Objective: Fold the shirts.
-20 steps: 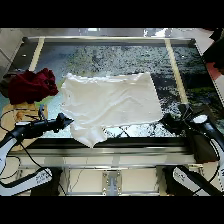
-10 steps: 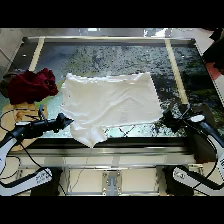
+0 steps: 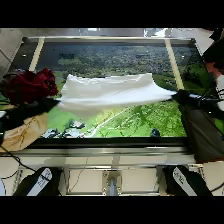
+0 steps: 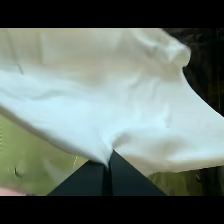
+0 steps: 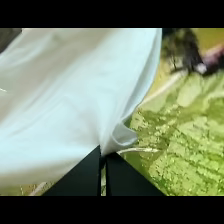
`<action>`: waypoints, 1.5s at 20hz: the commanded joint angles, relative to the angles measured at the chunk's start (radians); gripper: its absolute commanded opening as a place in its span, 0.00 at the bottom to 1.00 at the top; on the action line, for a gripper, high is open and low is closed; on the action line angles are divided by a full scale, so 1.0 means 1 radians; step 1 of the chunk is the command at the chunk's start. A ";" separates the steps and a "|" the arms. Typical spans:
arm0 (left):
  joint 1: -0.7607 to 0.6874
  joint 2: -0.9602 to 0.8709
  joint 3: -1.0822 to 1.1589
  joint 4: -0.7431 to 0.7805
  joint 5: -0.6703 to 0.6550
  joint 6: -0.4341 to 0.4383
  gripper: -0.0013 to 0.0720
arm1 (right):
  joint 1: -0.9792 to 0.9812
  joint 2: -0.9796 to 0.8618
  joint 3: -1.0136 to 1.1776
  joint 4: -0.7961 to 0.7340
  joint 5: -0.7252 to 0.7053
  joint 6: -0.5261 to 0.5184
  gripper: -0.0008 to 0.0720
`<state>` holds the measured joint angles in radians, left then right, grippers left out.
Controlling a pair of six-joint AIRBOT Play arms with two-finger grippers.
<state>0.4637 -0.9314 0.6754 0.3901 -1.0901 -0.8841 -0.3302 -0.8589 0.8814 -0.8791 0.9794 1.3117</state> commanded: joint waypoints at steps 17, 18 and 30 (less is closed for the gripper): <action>-0.140 -0.013 0.895 0.416 -0.269 -0.306 0.03 | 0.001 -0.027 0.764 -0.171 0.306 0.003 0.02; -0.206 -0.070 0.861 0.456 -0.262 -0.306 0.03 | 0.001 -0.101 0.764 -0.109 0.313 -0.004 0.02; -0.389 -0.665 0.776 0.761 0.373 -0.455 0.03 | 0.170 -0.816 0.718 -0.192 0.040 0.092 0.02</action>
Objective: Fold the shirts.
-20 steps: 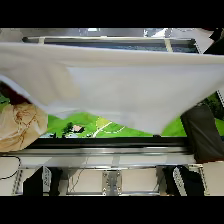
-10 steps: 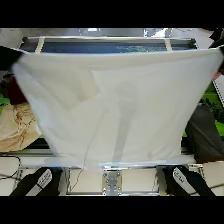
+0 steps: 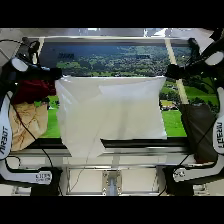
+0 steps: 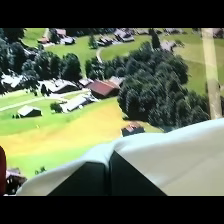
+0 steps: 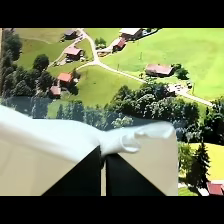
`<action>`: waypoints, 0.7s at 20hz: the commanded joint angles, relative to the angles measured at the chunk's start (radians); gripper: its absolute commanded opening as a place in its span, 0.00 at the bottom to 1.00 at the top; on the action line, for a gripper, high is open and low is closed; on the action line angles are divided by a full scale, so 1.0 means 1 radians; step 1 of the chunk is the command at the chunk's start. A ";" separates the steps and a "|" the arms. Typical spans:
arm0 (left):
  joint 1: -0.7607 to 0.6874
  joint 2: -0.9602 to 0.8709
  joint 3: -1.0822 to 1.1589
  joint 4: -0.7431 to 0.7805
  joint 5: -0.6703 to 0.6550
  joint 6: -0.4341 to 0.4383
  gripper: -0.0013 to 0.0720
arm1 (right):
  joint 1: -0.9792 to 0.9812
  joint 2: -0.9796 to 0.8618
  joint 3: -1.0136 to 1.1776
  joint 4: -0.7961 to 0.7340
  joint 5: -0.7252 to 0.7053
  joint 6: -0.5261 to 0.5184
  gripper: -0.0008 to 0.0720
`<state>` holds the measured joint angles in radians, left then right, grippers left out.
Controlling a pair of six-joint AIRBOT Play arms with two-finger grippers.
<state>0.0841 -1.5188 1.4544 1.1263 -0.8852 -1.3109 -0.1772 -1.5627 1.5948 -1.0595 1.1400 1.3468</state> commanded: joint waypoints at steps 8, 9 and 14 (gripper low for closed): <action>0.000 0.007 -0.003 0.107 -0.085 0.065 0.03 | 0.017 0.018 0.000 -0.094 0.069 -0.055 0.02; 0.000 0.010 -0.004 0.131 -0.142 0.066 0.03 | 0.017 0.030 0.000 -0.127 0.113 -0.055 0.02; -0.007 0.007 -0.105 0.167 -0.223 0.066 0.03 | 0.018 0.033 -0.107 -0.171 0.161 -0.055 0.02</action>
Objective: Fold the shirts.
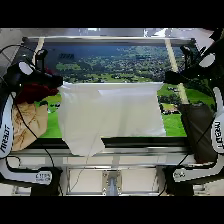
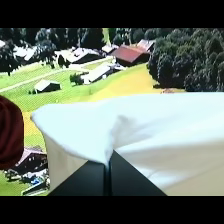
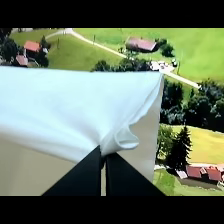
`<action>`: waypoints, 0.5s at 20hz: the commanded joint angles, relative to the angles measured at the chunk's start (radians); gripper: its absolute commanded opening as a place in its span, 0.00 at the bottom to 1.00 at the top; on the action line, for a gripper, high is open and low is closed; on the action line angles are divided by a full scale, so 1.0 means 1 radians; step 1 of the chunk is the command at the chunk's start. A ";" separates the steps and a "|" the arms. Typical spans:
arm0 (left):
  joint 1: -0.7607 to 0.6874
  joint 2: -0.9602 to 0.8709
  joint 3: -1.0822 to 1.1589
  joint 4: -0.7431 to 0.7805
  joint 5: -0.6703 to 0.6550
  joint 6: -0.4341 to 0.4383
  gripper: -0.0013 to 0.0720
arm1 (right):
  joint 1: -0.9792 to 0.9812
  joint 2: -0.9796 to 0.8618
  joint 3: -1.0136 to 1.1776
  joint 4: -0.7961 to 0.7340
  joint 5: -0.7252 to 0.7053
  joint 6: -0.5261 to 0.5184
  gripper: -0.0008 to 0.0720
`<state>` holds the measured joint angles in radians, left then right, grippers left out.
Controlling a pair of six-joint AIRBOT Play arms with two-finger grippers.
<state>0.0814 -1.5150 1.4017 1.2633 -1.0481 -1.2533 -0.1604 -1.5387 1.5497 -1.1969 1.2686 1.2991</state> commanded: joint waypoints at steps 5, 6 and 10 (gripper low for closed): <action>-0.011 0.003 -0.199 0.032 -0.056 0.008 0.03 | 0.002 0.009 -0.304 -0.003 -0.101 -0.006 0.02; -0.009 0.003 -0.226 0.032 -0.052 0.008 0.03 | 0.002 0.009 -0.348 0.009 -0.132 -0.006 0.02; -0.010 0.003 -0.301 0.030 -0.034 0.001 0.03 | 0.001 0.009 -0.443 0.053 -0.208 -0.006 0.04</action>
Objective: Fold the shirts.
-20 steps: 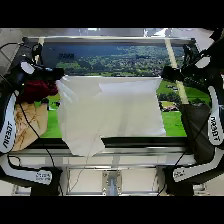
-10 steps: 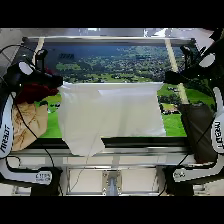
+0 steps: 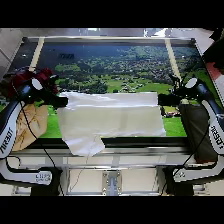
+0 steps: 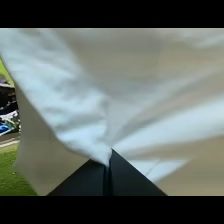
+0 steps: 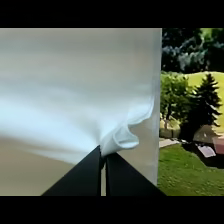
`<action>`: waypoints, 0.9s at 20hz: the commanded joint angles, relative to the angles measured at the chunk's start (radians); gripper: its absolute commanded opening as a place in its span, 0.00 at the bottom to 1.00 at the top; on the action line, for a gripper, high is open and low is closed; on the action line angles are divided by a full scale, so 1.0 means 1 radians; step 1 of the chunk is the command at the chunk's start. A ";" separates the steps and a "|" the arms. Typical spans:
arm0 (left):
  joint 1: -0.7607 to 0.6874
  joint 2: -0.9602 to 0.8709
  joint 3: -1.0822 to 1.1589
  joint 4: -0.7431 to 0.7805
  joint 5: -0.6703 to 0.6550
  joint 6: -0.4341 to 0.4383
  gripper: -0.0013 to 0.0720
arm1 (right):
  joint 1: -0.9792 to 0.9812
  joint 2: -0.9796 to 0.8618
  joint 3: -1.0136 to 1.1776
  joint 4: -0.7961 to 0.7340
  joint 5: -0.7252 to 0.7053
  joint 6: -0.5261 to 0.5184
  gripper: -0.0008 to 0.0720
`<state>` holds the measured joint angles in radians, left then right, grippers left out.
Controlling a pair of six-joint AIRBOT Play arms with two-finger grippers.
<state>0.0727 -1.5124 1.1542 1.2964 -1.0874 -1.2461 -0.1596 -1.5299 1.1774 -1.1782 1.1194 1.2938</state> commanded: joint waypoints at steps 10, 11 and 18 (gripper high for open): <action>0.082 0.428 -0.252 -0.168 -0.132 -0.055 0.88 | -0.091 0.291 0.155 -0.219 0.299 -0.002 0.55; 0.096 0.502 -0.355 -0.168 -0.133 -0.092 0.88 | -0.129 0.333 0.155 -0.213 0.304 -0.001 0.55; 0.106 0.679 -0.738 -0.190 -0.259 -0.221 0.88 | -0.220 0.443 0.156 -0.148 0.275 -0.002 0.55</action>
<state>0.1730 -0.8780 0.5278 1.1183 -1.2812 -1.4231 -0.3599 -1.1206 1.3296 -1.3437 1.4071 1.2922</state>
